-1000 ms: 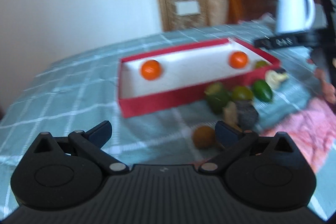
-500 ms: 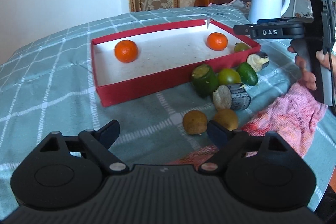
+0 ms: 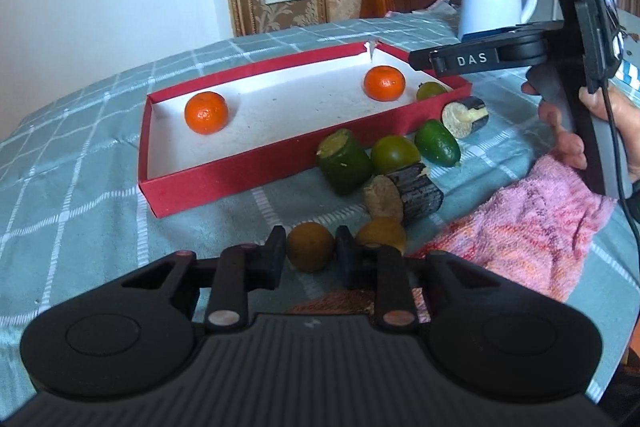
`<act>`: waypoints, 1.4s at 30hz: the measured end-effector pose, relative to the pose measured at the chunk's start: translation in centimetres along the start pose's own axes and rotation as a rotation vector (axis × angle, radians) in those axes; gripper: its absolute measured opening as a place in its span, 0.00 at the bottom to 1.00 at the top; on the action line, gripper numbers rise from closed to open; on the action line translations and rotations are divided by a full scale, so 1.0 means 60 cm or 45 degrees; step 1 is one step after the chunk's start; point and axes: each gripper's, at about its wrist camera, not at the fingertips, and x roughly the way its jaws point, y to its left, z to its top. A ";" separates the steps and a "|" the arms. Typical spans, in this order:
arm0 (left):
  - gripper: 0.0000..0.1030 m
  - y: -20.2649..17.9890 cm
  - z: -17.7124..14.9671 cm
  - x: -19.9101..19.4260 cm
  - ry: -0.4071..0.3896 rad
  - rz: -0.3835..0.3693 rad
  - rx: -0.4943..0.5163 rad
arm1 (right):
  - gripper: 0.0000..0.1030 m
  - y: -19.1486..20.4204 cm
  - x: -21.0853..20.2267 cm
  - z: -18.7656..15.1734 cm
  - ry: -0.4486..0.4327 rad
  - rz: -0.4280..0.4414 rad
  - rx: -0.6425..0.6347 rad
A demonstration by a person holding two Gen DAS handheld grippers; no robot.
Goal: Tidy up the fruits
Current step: 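Grasp a small brown round fruit with the left tool, then carry the brown fruit over the box with the left tool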
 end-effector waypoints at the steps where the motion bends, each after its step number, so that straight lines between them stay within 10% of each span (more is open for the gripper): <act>1: 0.23 0.000 -0.001 0.000 -0.007 0.007 -0.021 | 0.81 0.000 -0.001 0.000 -0.004 0.006 0.002; 14: 0.23 0.071 0.036 -0.013 -0.083 0.096 -0.276 | 0.81 -0.040 -0.058 -0.037 0.165 0.363 0.235; 42: 0.23 0.128 0.114 0.144 0.025 0.280 -0.393 | 0.81 -0.042 -0.071 -0.058 0.134 0.291 0.206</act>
